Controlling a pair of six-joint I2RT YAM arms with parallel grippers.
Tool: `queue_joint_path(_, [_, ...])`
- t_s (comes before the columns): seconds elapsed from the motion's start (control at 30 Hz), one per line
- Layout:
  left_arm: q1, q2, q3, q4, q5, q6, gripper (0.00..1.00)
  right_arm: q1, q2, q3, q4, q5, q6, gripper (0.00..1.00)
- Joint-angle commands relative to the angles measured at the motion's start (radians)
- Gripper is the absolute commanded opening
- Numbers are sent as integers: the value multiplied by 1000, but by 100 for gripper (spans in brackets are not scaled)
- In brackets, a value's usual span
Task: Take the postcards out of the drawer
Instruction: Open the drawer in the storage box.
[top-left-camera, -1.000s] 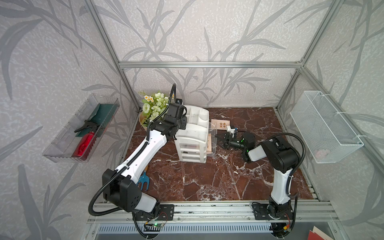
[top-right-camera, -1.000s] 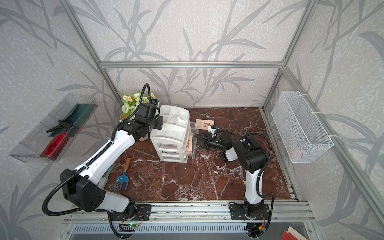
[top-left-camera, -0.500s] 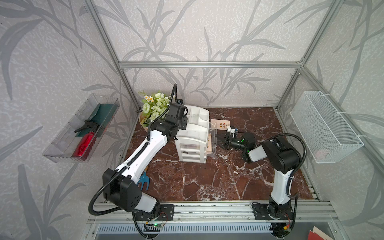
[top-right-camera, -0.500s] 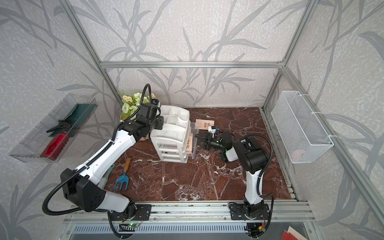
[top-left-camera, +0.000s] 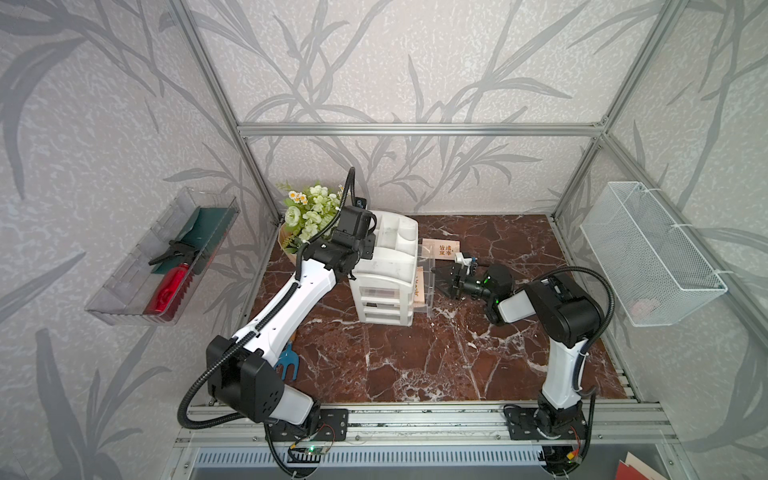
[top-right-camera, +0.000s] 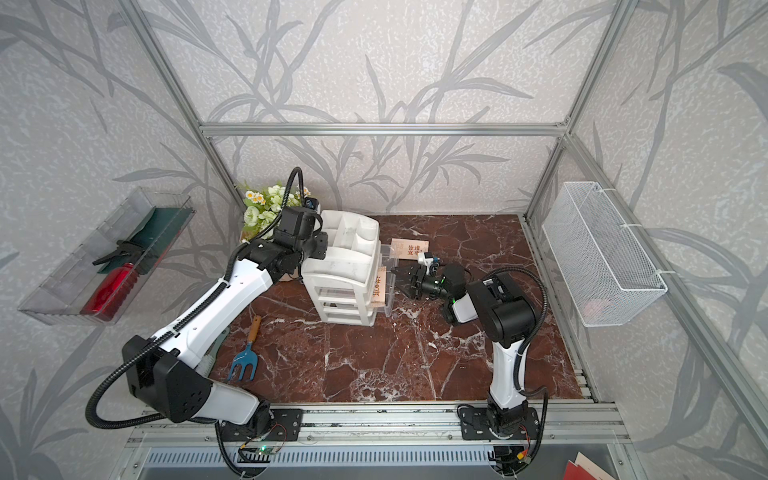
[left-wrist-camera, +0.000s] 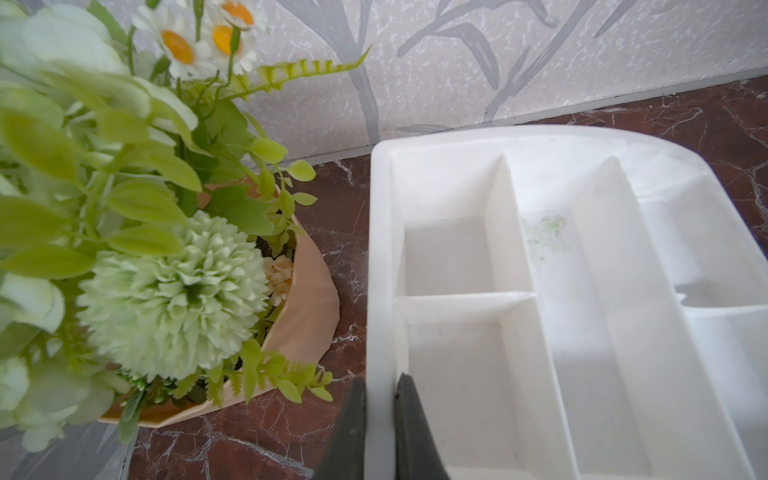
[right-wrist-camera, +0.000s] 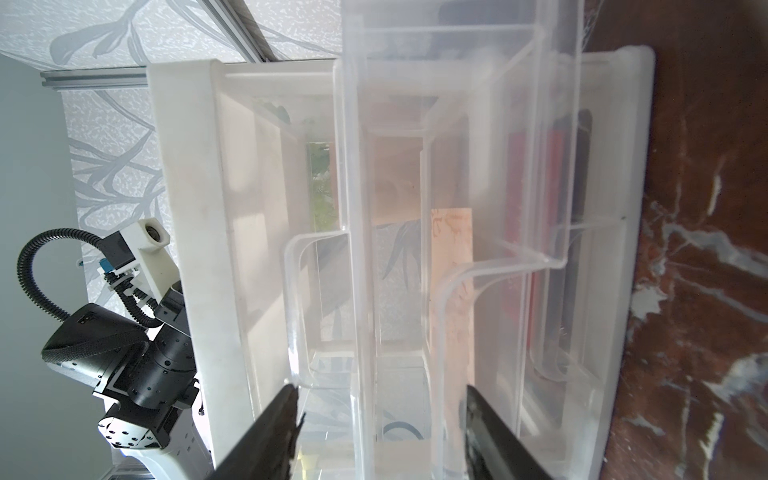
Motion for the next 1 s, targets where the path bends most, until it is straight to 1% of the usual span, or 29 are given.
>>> queue_joint_path(0.0, [13,89,-66,-201,-94,24,0,-19,-60,-5,47,-11,3,61])
queue_joint_path(0.7, [10,95,-56,-214,-100,24,0,-87,-129,-47,47,-25,6,61])
queue_joint_path(0.83, [10,96,-55,-214,-103,19,0,-88,-133,-48,47,-46,-49,60])
queue_joint_path(0.9, [10,99,-54,-217,-106,13,0,-87,-143,-49,47,-61,-85,59])
queue_joint_path(0.97, [10,102,-49,-222,-113,4,0,-87,-152,-45,47,-78,-92,57])
